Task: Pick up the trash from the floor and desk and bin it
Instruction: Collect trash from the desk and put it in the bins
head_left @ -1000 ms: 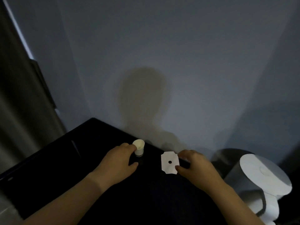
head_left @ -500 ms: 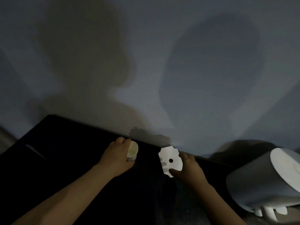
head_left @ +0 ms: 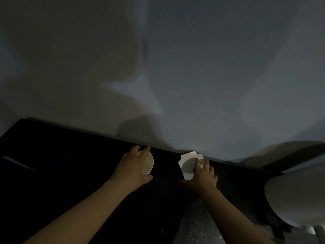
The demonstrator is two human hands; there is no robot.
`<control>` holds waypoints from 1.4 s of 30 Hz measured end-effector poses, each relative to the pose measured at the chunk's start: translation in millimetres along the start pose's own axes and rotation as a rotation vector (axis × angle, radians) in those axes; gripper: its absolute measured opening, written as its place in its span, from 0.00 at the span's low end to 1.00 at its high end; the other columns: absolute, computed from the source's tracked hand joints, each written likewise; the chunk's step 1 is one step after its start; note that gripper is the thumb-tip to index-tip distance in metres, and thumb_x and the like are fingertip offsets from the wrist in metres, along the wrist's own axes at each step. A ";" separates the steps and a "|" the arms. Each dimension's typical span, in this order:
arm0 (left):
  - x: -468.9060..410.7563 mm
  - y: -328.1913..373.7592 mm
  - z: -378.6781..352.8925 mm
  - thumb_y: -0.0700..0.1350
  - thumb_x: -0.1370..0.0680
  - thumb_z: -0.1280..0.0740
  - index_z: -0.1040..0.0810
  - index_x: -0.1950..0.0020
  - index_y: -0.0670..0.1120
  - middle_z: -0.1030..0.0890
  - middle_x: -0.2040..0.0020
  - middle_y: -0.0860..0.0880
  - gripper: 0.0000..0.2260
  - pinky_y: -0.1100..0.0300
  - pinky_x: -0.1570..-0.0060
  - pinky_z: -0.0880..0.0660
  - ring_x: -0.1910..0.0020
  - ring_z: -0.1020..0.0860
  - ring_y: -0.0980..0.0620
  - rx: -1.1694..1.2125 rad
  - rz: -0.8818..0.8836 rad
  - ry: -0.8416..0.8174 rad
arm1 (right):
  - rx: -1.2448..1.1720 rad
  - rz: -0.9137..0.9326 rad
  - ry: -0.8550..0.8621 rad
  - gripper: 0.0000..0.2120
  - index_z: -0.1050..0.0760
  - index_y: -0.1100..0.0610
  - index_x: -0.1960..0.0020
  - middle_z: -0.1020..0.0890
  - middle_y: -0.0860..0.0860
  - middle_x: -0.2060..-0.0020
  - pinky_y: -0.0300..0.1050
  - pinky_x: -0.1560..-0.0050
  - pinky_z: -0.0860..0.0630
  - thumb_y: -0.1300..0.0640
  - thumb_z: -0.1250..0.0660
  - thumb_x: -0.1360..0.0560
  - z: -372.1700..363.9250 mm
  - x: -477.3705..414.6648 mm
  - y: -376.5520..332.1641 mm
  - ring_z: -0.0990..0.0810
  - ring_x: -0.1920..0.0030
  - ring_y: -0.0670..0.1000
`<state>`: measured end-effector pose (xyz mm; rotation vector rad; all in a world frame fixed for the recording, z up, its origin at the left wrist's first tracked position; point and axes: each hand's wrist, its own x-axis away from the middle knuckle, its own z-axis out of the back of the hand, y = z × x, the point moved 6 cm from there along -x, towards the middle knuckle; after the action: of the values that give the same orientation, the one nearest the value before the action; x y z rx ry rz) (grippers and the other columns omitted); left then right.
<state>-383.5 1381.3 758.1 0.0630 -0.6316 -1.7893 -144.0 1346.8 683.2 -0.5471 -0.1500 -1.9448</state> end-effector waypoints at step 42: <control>321.2 537.0 -92.7 0.54 0.33 0.27 0.33 0.30 0.57 0.32 0.40 0.55 0.33 0.60 0.41 0.30 0.41 0.27 0.53 0.184 -0.839 0.012 | -0.804 -0.251 0.997 0.48 0.44 0.41 0.26 0.38 0.36 0.45 0.29 0.49 0.29 0.40 0.27 0.41 153.3 520.2 451.1 0.38 0.44 0.30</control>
<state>17.9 960.3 1006.4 0.5288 -0.8308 -2.5182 130.9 771.3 984.7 0.0134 1.2770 -2.2614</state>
